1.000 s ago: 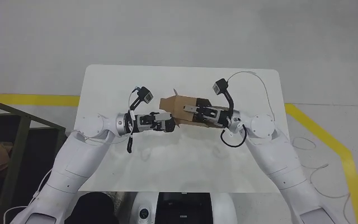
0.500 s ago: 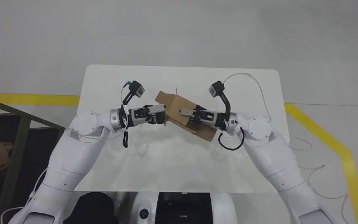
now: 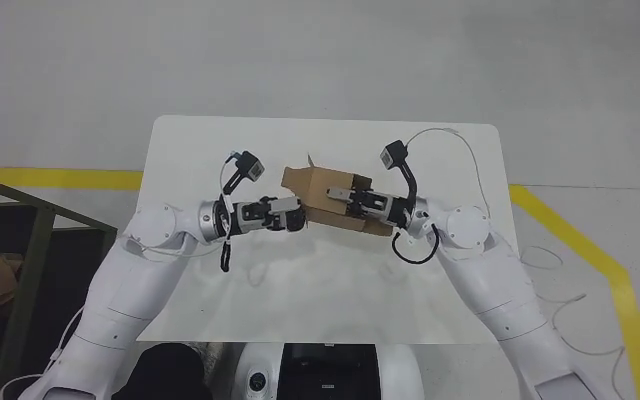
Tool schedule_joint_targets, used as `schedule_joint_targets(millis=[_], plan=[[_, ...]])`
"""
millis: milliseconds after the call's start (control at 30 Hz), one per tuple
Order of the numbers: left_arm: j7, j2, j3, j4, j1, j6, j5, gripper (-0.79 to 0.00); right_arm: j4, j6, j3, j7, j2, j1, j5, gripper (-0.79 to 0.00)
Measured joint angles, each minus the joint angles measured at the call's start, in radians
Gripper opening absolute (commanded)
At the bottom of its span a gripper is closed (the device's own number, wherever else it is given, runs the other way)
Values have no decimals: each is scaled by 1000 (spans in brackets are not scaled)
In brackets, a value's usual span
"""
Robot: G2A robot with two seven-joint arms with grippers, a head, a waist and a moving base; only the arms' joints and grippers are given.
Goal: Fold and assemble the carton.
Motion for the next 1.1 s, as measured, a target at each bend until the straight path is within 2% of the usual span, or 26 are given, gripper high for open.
schedule_joint_targets(millis=[333,1100], plan=[[-4,3,-10,-21,41,13,-18,0,-19,6,21,-22,5,-17,-18,-785],[-8,-21,67,48,-56,-44,-41,0,-14,-1,-23,-6,-9,-5,16,-785]])
